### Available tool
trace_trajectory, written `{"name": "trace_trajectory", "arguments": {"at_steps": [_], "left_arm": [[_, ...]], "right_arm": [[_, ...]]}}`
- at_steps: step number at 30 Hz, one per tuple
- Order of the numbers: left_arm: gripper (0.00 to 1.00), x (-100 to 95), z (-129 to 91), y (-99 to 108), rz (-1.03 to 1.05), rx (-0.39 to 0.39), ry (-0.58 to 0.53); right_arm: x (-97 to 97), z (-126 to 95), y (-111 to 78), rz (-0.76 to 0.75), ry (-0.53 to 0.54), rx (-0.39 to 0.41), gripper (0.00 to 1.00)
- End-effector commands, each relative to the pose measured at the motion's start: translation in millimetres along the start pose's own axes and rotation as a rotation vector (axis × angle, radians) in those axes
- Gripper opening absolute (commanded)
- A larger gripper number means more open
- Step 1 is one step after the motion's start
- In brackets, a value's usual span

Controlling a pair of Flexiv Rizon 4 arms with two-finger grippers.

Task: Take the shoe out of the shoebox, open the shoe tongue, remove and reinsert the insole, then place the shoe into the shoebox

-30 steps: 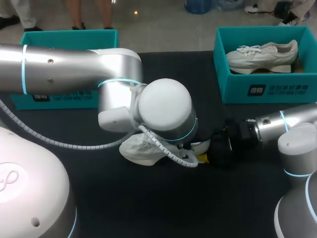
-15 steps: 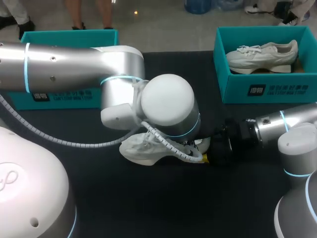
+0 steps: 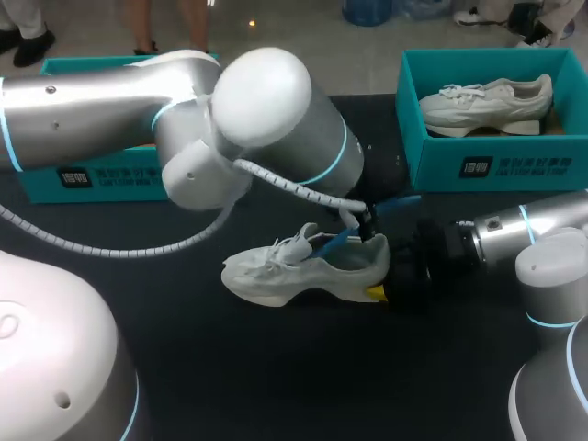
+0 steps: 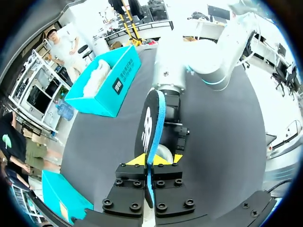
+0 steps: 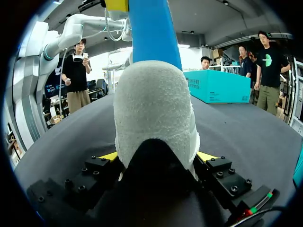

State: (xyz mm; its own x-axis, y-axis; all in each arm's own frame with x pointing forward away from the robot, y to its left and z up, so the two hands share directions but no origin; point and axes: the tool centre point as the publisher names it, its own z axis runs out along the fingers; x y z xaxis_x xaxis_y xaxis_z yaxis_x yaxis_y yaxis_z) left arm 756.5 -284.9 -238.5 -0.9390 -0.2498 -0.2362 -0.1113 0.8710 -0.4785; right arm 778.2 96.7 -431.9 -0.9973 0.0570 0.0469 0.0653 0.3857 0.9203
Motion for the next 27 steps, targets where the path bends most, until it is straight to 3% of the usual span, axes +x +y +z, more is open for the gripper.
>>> {"name": "trace_trajectory", "arguments": {"at_steps": [1,6,13,27], "left_arm": [[0.0,-16.3,-36,-8,-0.021,0.051,0.059],[0.0,-33.8,-68,-26,-0.06,0.14,0.124],[0.0,-55.6,-108,-32,-0.102,0.267,0.21],[0.0,-55.6,-108,-32,-0.102,0.267,0.21]], "right_arm": [[0.2,2,-3.0,0.0,-0.002,0.001,0.0],[0.2,2,-3.0,0.0,-0.002,0.001,0.0],[0.2,2,-3.0,0.0,-0.002,0.001,0.0],[0.2,2,-3.0,0.0,-0.002,0.001,0.0]]}}
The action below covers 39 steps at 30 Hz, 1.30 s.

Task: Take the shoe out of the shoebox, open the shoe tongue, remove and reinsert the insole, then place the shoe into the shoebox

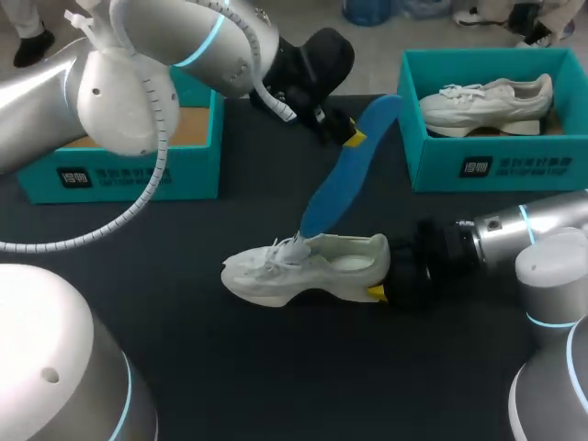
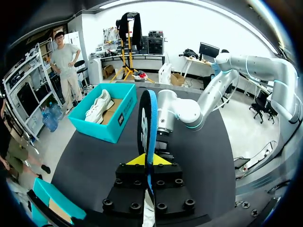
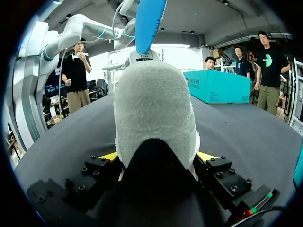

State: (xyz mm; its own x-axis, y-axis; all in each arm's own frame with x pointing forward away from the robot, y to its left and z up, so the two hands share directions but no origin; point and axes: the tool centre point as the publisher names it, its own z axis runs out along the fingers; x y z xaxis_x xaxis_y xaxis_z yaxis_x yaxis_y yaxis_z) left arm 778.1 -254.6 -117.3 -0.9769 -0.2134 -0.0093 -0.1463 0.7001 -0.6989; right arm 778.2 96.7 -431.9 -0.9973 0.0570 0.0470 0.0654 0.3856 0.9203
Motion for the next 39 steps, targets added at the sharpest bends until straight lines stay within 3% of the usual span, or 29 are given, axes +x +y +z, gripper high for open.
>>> {"name": "trace_trajectory", "arguments": {"at_steps": [1,6,14,19,28,39], "left_arm": [[0.0,0.5,0,2,0.001,0.004,0.0],[0.0,-12.7,-9,-10,-0.049,0.033,0.037],[0.0,-40.8,-45,-37,-0.099,0.126,0.244],[0.0,-56.8,-60,-40,-0.127,0.174,0.335],[0.0,-103.6,-81,-44,-0.215,0.239,0.529],[0.0,-157.2,-98,-39,-0.356,0.294,0.623]], "right_arm": [[0.2,2,-3.0,0.0,-0.002,0.001,0.0],[0.2,2,-3.0,0.0,-0.002,0.001,0.0],[0.2,2,-3.0,0.0,-0.002,0.001,0.0],[0.2,2,-3.0,0.0,-0.002,0.001,0.0],[0.2,2,-3.0,0.0,-0.002,0.001,0.0],[0.2,2,-3.0,0.0,-0.002,0.001,0.0]]}}
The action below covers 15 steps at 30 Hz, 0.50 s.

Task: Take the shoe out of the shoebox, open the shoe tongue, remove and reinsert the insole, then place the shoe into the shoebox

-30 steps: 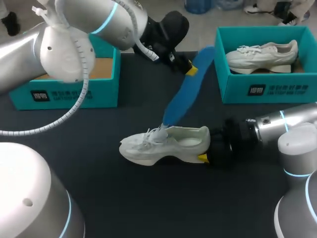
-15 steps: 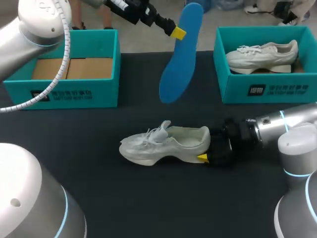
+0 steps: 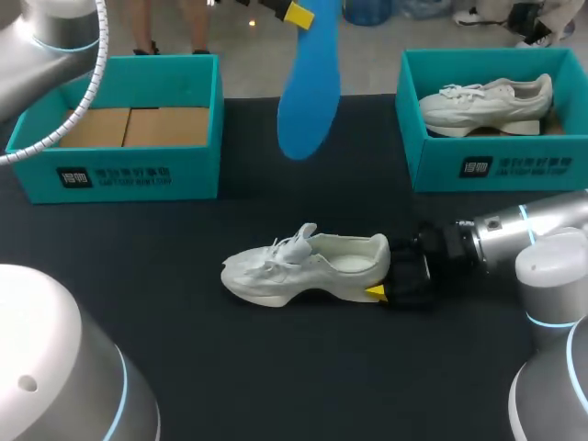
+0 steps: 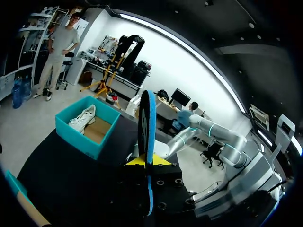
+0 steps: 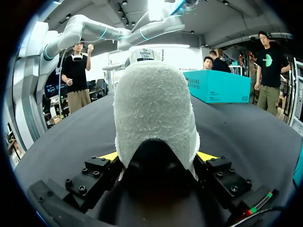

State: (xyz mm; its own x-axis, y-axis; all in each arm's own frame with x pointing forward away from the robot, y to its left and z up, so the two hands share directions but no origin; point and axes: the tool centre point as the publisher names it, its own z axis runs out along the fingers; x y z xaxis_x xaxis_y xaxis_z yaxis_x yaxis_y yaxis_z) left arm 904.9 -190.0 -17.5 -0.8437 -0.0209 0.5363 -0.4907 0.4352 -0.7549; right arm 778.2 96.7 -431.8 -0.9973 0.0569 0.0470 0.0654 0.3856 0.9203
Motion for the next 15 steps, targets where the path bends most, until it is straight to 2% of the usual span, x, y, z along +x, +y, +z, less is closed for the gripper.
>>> {"name": "trace_trajectory", "arguments": {"at_steps": [1,5,15], "left_arm": [[0.0,-18.6,-13,-4,-0.029,0.011,0.142],[0.0,-26.6,-24,-6,-0.05,0.044,0.146],[0.0,-37.3,-30,-12,-0.08,0.04,0.163]], "right_arm": [[0.2,2,-3.0,0.0,-0.002,0.001,0.0],[0.2,2,-3.0,0.0,-0.002,0.001,0.0],[0.2,2,-3.0,0.0,-0.002,0.001,0.0]]}}
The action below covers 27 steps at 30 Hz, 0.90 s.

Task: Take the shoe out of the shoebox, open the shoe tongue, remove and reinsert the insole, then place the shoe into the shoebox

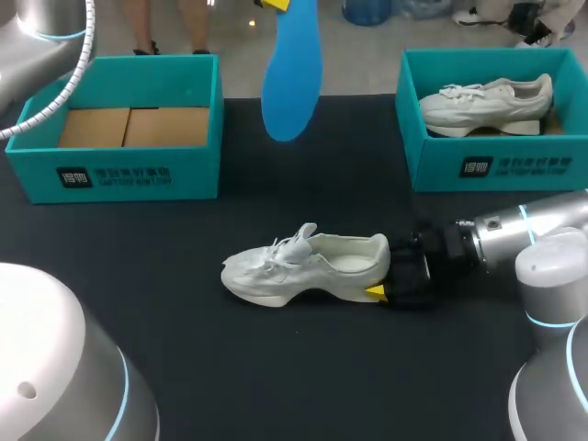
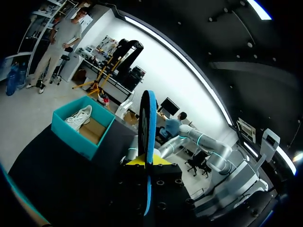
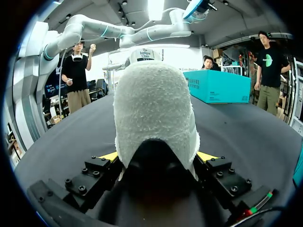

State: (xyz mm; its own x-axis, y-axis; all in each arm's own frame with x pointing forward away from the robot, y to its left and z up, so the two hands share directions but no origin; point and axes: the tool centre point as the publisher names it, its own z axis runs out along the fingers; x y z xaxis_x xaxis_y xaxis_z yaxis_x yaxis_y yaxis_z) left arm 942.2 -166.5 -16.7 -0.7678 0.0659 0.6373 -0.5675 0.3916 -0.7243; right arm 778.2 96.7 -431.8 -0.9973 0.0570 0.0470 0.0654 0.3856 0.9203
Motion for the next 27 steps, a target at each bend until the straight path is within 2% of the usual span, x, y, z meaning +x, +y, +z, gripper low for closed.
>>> {"name": "trace_trajectory", "arguments": {"at_steps": [1,9,10,12,13,17,27], "left_arm": [[0.0,-5.9,0,-4,-0.006,-0.011,0.03],[0.0,-6.4,0,-3,-0.025,-0.006,0.026],[0.0,-6.4,0,-3,-0.025,-0.006,0.026],[0.0,-6.4,0,-3,-0.025,-0.006,0.026],[0.0,-6.4,0,-3,-0.025,-0.006,0.026],[0.0,-6.4,0,-3,-0.025,-0.006,0.026],[0.0,-6.4,0,-3,-0.025,-0.006,0.026]], "right_arm": [[0.2,2,-3.1,0.0,-0.002,0.001,0.0],[0.2,2,-3.1,0.0,-0.002,0.001,0.0],[0.2,2,-3.1,0.0,-0.002,0.001,0.05],[0.2,2,-3.1,0.0,-0.002,0.001,0.71],[0.2,2,-3.1,0.0,-0.002,0.001,1.0],[0.7,0,-2.5,-0.006,-0.009,0.001,1.0],[10.3,-31,10.9,-0.051,-0.078,0.054,1.0]]}}
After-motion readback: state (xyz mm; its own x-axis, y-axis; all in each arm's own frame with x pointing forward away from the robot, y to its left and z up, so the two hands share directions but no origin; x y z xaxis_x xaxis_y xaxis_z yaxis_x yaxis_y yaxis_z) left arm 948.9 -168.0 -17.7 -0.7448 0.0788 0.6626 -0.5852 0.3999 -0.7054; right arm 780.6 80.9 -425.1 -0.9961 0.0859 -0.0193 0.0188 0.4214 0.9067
